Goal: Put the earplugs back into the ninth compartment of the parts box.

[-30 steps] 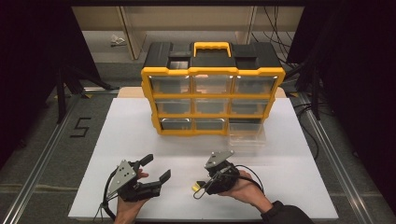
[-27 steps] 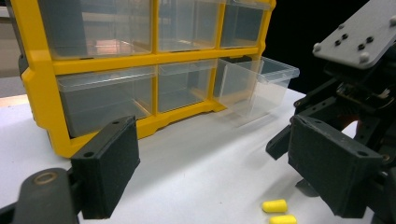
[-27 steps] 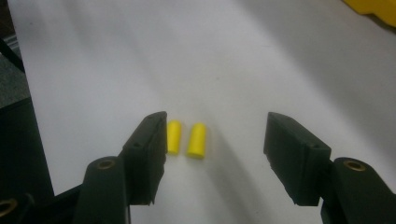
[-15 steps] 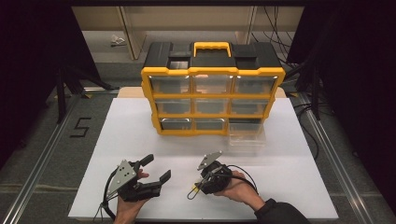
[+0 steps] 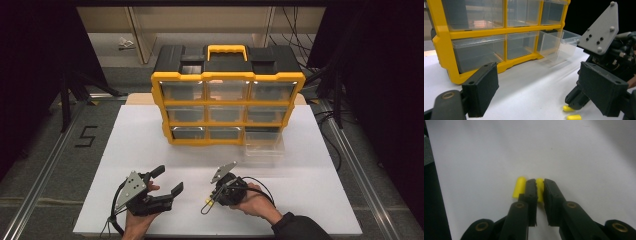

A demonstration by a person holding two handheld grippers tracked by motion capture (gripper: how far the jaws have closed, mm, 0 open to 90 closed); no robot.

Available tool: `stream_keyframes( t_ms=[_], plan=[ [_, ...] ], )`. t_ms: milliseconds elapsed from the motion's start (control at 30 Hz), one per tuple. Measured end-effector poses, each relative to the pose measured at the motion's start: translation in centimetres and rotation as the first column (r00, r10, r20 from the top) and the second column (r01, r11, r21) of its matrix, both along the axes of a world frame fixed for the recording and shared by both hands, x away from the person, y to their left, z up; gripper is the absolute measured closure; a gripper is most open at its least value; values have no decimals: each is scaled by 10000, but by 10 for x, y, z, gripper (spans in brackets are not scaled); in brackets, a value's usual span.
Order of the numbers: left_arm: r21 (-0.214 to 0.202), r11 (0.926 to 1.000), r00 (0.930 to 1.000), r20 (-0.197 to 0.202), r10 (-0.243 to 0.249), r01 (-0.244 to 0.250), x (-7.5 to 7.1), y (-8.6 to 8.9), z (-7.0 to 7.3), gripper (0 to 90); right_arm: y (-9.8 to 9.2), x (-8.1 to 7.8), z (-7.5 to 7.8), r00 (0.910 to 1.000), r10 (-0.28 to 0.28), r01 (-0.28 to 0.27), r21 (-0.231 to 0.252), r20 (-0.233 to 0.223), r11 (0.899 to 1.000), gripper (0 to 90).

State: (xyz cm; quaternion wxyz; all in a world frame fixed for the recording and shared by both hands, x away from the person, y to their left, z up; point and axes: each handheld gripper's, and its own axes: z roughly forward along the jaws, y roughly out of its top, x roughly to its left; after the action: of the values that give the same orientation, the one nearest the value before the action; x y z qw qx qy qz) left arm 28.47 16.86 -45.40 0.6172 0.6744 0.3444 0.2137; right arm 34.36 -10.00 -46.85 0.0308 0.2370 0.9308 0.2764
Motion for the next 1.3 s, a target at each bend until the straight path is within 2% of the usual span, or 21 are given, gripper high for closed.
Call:
stream_keyframes(
  t_ms=[67,133,300,633,833,933,1100,1167,1200,1233,1300],
  plan=[
    [-10,10000,10000,-5,-13,13,0,0,0,158,-3,1,4,10000,-72,71,223,21,9997,834],
    [-16,10000,10000,-3,-11,11,0,0,0,159,-8,2,12,9994,-219,207,478,249,9986,837],
    [-28,10000,10000,-8,-12,12,0,0,0,158,-16,6,23,9975,-488,447,782,517,9959,841],
    [-76,10000,10000,28,-8,8,0,0,0,158,-28,11,33,9930,-835,731,1217,830,9899,843],
    [-70,10000,10000,37,-17,17,0,0,0,158,-35,12,41,9870,-1204,1026,1598,1063,9818,843],
    [-64,10000,10000,39,-21,21,0,0,0,159,-38,13,45,9828,-1409,1176,1839,1192,9759,843],
    [-72,10000,10000,43,-13,13,0,0,0,159,-46,16,53,9712,-1820,1418,2403,1541,9603,843],
    [-71,10000,10000,43,-17,17,0,0,0,159,-51,17,56,9643,-2065,1579,2658,1660,9510,843],
    [-71,10000,10000,43,-16,17,0,0,0,159,-55,18,60,9582,-2273,1718,2859,1735,9427,843],
    [-68,10000,10000,44,-15,16,0,0,0,159,-55,18,60,9582,-2273,1718,2859,1735,9427,843],
    [-67,10000,10000,53,-15,15,0,0,0,159,-59,18,64,9495,-2545,1890,3129,1835,9308,843]
  ],
)
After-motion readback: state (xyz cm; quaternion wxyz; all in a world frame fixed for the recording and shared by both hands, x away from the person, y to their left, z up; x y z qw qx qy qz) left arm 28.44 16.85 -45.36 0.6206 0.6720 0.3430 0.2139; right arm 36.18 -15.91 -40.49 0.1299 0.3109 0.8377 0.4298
